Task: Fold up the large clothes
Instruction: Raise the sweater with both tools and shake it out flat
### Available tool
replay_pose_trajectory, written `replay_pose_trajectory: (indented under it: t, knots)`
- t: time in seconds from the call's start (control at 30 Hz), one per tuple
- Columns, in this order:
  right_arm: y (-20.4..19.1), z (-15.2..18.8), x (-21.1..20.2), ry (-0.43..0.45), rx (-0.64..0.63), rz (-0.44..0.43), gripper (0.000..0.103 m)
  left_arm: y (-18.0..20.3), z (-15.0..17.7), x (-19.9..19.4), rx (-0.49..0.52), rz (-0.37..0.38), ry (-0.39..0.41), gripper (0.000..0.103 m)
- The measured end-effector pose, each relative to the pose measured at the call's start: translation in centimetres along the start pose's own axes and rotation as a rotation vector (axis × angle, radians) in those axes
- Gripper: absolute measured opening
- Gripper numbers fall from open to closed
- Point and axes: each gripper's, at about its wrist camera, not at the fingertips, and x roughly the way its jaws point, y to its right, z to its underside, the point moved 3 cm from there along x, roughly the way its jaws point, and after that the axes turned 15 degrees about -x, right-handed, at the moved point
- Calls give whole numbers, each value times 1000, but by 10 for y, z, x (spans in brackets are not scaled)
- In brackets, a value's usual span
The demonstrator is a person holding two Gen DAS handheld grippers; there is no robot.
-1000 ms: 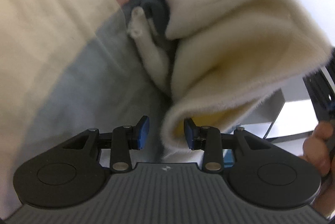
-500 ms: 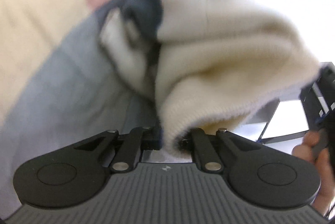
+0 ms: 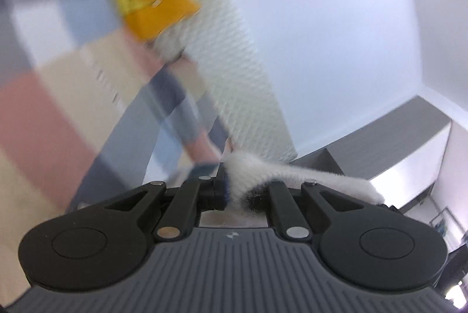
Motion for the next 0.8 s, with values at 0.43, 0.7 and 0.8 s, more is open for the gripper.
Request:
replay_pose_trajectory:
  t: [0.43, 0.7, 0.8]
  knots:
    - [24, -130, -69, 159, 123, 27, 8, 242, -57, -107, 383, 76, 196, 7]
    - [14, -181, -132, 259, 136, -4, 8, 334, -62, -206, 524, 137, 302, 7]
    - [7, -195, -156, 282, 136, -19, 8, 353, -57, -250, 562, 144, 332, 7]
